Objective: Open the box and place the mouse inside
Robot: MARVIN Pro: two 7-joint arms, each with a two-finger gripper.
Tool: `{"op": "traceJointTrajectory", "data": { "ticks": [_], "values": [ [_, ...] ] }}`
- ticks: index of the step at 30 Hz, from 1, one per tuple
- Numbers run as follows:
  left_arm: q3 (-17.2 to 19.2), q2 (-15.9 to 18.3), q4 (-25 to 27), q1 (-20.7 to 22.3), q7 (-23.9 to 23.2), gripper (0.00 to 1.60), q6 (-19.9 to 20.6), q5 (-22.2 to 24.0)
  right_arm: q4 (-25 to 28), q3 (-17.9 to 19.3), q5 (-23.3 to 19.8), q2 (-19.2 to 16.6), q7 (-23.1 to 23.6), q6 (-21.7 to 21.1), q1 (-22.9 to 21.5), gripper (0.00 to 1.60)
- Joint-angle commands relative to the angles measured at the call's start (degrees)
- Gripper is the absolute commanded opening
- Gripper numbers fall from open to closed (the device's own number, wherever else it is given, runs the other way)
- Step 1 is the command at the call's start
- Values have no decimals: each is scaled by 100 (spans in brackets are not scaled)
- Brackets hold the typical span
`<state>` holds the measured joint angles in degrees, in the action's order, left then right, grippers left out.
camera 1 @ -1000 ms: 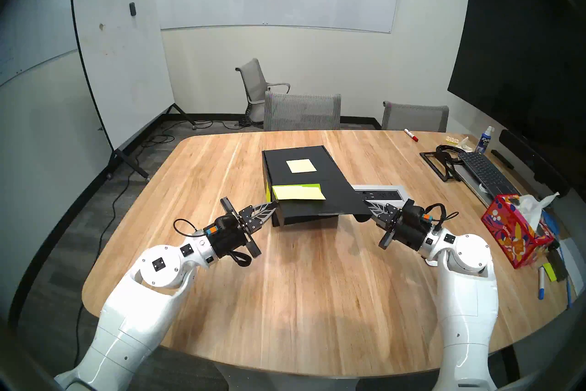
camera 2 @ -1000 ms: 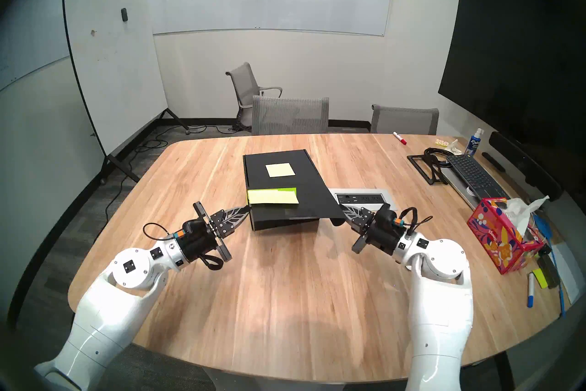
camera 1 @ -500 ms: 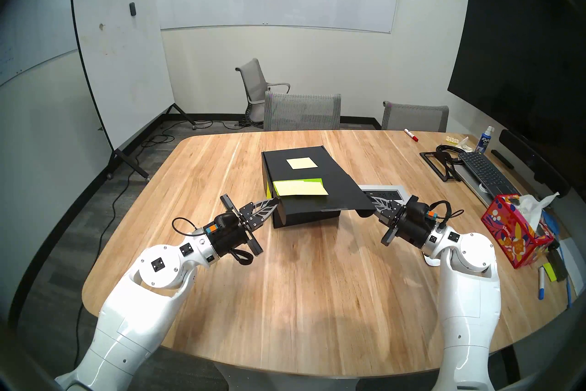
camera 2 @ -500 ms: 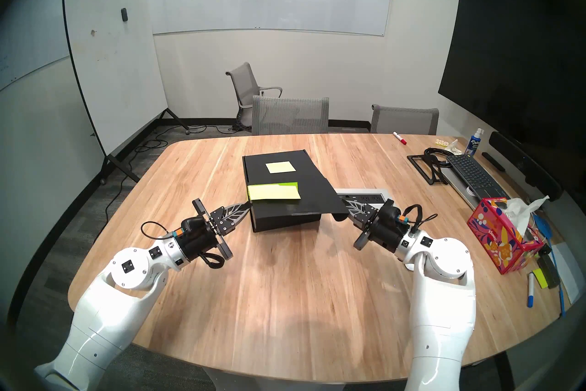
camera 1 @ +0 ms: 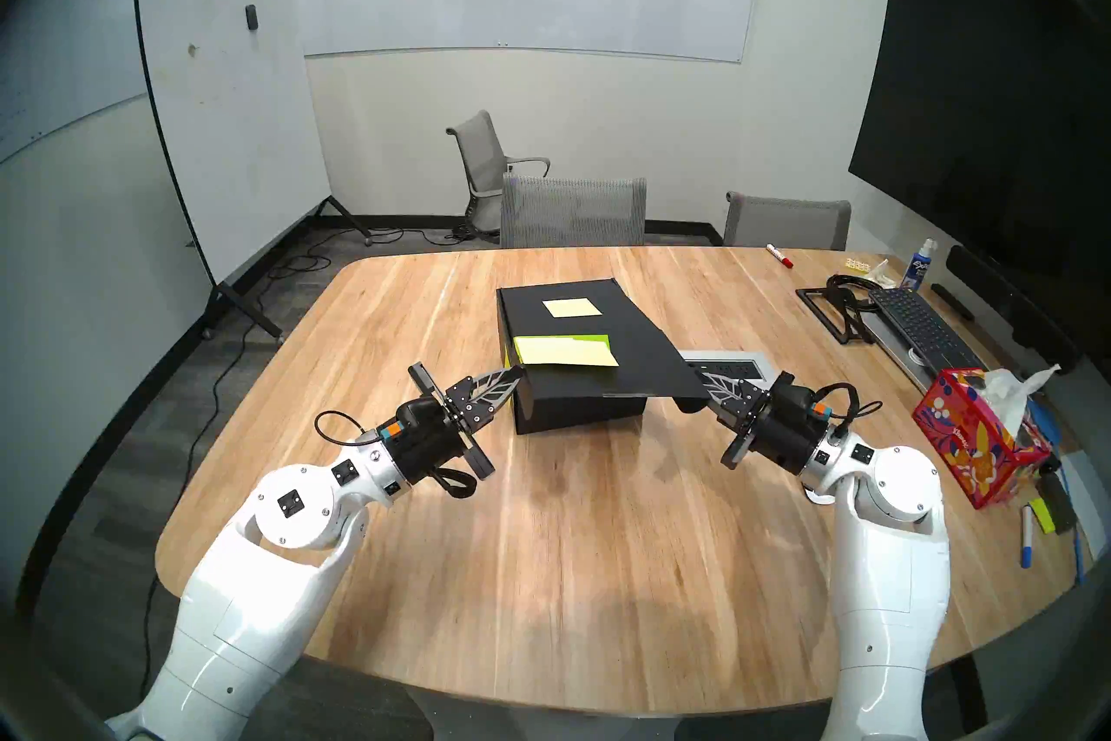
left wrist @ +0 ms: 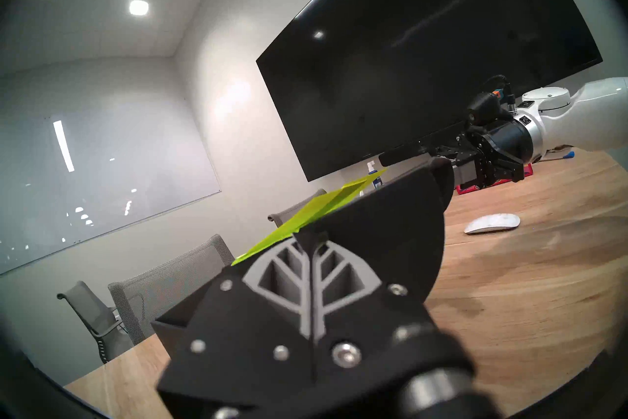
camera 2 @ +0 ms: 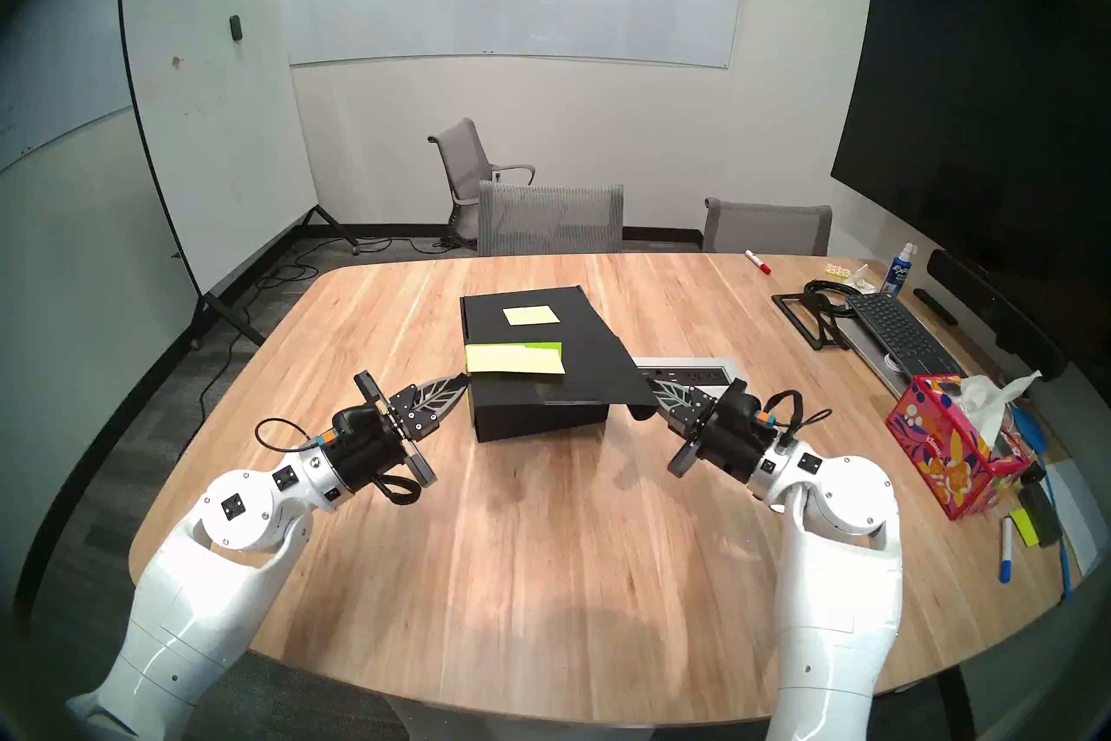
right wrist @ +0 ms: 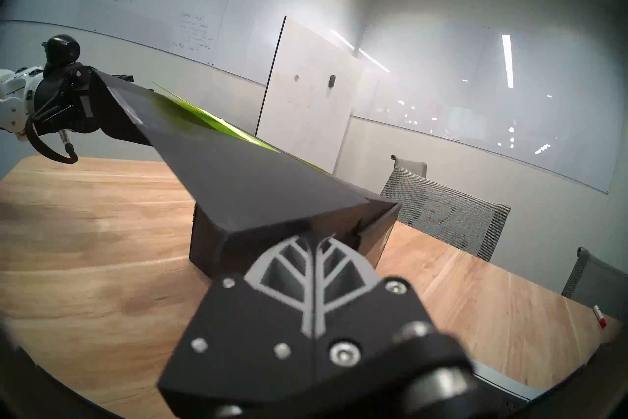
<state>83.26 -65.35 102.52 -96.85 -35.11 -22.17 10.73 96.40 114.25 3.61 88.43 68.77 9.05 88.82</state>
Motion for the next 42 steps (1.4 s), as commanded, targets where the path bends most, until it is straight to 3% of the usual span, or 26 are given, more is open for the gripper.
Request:
{"op": "traceJointTrajectory", "data": {
  "ticks": [1,26,42],
  "values": [
    [1,-35,261,80,9,0,50,47,152,-21,-103,88,-17,0,-85,0],
    [75,-143,255,100,217,0,58,111,172,178,-115,158,-106,2,-58,0],
    [659,61,404,-656,262,0,-181,372,294,534,-120,134,-57,35,267,0]
  ]
}}
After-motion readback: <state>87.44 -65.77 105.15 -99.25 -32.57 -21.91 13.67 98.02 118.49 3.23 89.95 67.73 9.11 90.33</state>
